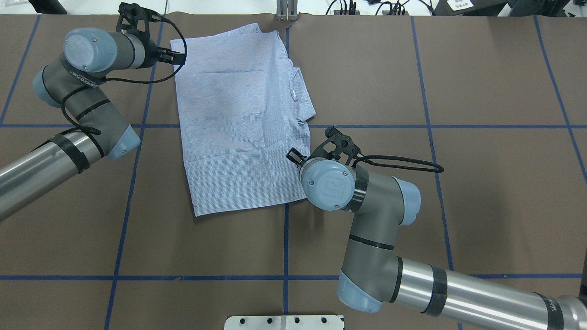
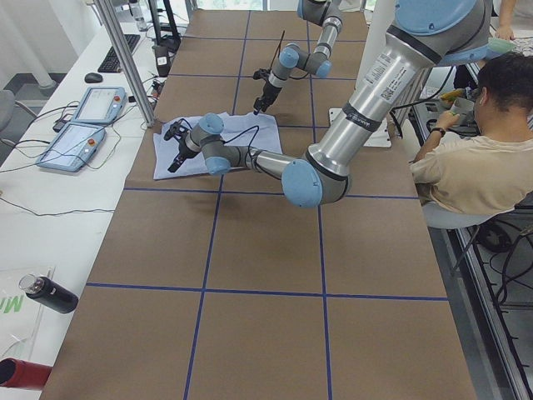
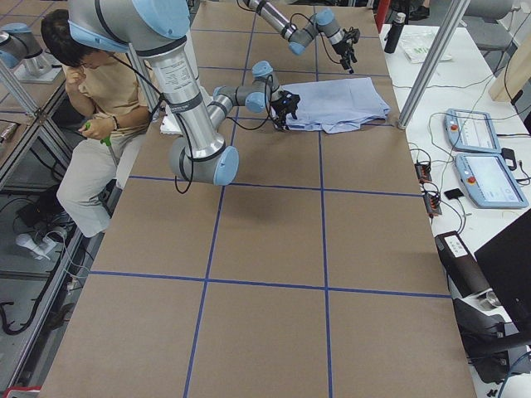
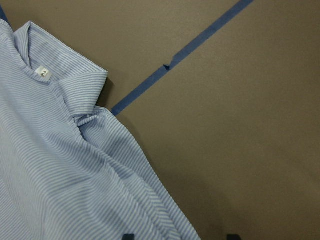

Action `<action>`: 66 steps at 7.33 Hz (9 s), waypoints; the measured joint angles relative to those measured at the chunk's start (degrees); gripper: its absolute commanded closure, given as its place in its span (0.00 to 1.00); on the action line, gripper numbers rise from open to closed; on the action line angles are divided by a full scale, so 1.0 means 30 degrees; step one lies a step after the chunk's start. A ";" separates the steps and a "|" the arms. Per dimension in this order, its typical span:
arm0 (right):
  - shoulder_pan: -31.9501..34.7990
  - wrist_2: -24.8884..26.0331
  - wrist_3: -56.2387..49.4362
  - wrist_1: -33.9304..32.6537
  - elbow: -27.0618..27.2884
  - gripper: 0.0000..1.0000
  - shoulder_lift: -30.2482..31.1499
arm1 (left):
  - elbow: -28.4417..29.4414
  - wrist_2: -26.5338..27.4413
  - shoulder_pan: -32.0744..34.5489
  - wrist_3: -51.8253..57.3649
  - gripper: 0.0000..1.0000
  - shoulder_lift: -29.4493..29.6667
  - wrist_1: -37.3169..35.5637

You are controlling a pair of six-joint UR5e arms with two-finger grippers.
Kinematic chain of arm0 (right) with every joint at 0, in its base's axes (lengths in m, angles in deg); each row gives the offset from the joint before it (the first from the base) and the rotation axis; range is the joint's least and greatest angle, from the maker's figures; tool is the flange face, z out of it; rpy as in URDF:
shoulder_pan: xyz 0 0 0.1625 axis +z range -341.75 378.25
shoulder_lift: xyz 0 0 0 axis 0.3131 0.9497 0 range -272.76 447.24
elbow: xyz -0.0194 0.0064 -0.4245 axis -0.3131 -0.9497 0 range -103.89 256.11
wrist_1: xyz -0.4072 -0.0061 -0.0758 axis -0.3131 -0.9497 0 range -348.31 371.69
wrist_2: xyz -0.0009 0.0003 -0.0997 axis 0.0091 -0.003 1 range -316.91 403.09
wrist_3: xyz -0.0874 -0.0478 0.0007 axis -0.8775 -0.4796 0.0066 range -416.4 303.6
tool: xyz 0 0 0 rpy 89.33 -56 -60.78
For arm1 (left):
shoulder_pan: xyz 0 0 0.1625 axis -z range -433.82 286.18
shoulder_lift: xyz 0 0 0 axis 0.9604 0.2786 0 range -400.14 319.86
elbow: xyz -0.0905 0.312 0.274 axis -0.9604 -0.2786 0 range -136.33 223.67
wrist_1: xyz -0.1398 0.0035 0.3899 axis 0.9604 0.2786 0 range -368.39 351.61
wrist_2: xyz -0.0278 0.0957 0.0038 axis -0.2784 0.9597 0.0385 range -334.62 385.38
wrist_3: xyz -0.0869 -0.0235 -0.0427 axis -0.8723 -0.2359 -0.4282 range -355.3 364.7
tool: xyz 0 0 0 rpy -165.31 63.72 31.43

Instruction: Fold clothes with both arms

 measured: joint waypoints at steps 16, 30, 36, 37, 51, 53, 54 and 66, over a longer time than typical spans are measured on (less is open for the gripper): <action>-0.3050 0.3462 0.2635 -0.0294 0.6431 1.00 0.4126 | -0.7074 -0.3067 -0.1944 -0.5945 0.00 -0.3232 0.0031; -0.3870 0.5927 0.2413 0.0000 0.4539 1.00 0.4004 | -1.4728 0.3944 -1.2371 -1.7786 0.44 -0.8917 -0.1923; -0.3896 0.5949 0.2424 0.0000 0.4624 1.00 0.4017 | -1.5158 0.3910 -1.2805 -1.8075 0.43 -0.8065 -0.4160; -0.3893 0.5943 0.2424 -0.0001 0.4619 1.00 0.4017 | -1.5697 0.3722 -1.2861 -1.7969 0.43 -0.7911 -0.5913; -0.4054 0.5976 0.2424 -0.0001 0.4617 1.00 0.4017 | -1.5782 0.3014 -1.3131 -1.7101 1.00 -0.7115 -0.9942; -0.4091 0.5984 0.2424 -0.0001 0.4626 1.00 0.4017 | -1.5801 0.3041 -1.3126 -1.7055 1.00 -0.7067 -0.9939; -0.4101 0.5986 0.2424 -0.0001 0.4630 1.00 0.4025 | -1.5855 0.3045 -1.3125 -1.7049 1.00 -0.7069 -0.9939; -0.4673 0.6007 0.1997 -0.1404 0.3873 0.22 0.4089 | -1.6026 0.3134 -1.3096 -1.7167 1.00 -0.7116 -0.9903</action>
